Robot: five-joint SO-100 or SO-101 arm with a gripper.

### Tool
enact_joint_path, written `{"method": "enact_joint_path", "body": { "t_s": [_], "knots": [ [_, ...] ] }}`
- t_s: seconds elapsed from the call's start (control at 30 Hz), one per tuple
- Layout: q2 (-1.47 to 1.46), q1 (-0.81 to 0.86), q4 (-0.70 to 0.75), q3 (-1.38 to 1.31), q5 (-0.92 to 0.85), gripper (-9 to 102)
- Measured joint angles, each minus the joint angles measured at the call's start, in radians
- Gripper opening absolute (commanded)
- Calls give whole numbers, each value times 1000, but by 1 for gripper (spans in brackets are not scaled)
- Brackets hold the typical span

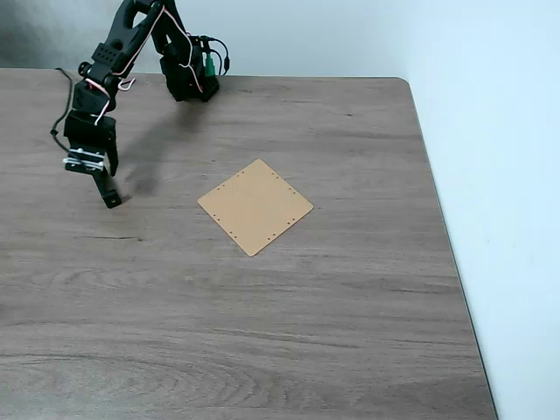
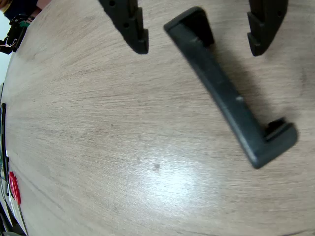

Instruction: Grasp a black block and then place it on the board.

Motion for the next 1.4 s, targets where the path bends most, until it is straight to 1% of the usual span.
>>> {"method": "enact_joint_path", "body": {
  "t_s": [0.27,0.43,0.5,0.53,0.57,0.6,0.8,1.03,1.13,1.4],
  "knots": [
    [-91,17,0,-58,-21,28],
    [-143,28,0,-92,-35,25],
    [-167,28,0,-106,-40,20],
    [-178,31,0,-114,-41,14],
    [-192,35,0,-120,-44,5],
    [-201,38,-5,-124,-41,0],
    [-250,63,-44,-144,-17,0],
    [-250,64,-25,-149,15,0],
    [-225,60,32,-149,77,0],
    [17,-94,152,-3,479,0]
  ]
}}
